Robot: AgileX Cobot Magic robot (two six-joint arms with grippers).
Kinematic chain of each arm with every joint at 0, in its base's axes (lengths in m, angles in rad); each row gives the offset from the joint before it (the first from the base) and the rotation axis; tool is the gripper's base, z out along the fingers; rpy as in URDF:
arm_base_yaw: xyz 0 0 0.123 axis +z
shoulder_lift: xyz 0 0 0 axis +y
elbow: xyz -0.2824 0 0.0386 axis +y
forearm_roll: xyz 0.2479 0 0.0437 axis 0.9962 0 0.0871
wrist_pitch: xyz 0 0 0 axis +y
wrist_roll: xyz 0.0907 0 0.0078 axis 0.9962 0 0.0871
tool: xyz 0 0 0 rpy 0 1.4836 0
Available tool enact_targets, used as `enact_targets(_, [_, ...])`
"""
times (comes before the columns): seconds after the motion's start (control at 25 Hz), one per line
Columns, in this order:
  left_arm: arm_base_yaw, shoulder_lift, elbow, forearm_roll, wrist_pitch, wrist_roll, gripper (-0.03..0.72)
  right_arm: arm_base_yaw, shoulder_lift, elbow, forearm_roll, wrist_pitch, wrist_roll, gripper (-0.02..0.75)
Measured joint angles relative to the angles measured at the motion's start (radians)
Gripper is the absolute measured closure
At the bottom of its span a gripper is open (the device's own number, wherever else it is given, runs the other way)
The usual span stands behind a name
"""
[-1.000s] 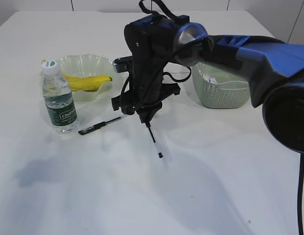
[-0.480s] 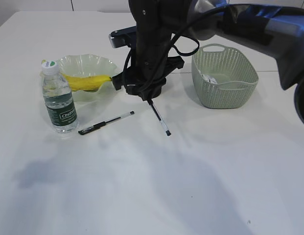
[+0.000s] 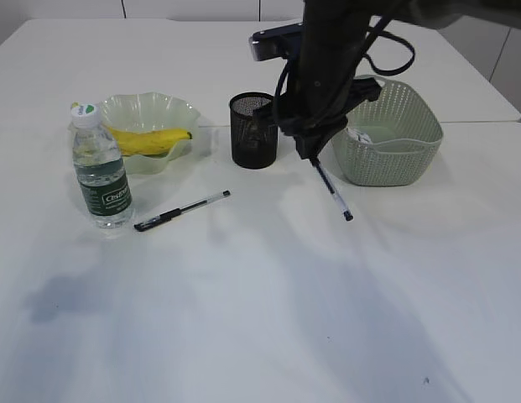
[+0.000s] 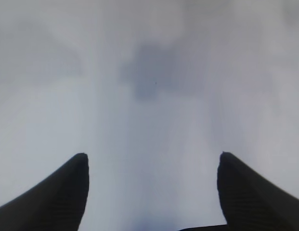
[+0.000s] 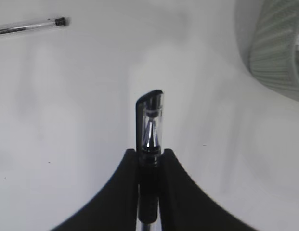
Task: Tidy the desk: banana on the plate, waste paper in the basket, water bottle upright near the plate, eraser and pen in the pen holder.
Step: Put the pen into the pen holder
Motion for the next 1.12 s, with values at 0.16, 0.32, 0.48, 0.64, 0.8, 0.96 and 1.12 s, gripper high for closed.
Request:
enact_targets(0.16, [0.0,0.0,0.0,0.0,-0.001,0.0,0.097,-0.028,-0.042,0.008,0.0,-0.049,-0.002,0.677])
enact_targets(0.32, [0.0,0.0,0.0,0.0,-0.001,0.0,0.097,-0.042,-0.046,0.01,0.0,-0.207,-0.019,0.677])
enact_targets(0.48, [0.0,0.0,0.0,0.0,-0.001,0.0,0.097,-0.042,-0.046,0.014,-0.007,-0.442,-0.043,0.677])
enact_targets(0.64, [0.0,0.0,0.0,0.0,-0.001,0.0,0.097,-0.042,-0.032,0.014,-0.044,-0.685,-0.044,0.677])
enact_targets(0.8, [0.0,0.0,0.0,0.0,0.005,0.0,0.097,-0.055,0.017,0.014,-0.054,-0.849,-0.045,0.677])
enact_targets(0.96, [0.0,0.0,0.0,0.0,0.01,0.0,0.097,-0.07,0.064,0.018,-0.054,-0.979,-0.045,0.677])
enact_targets(1.12, [0.0,0.0,0.0,0.0,0.01,0.0,0.097,-0.088,0.093,0.019,-0.052,-1.068,-0.043,0.677])
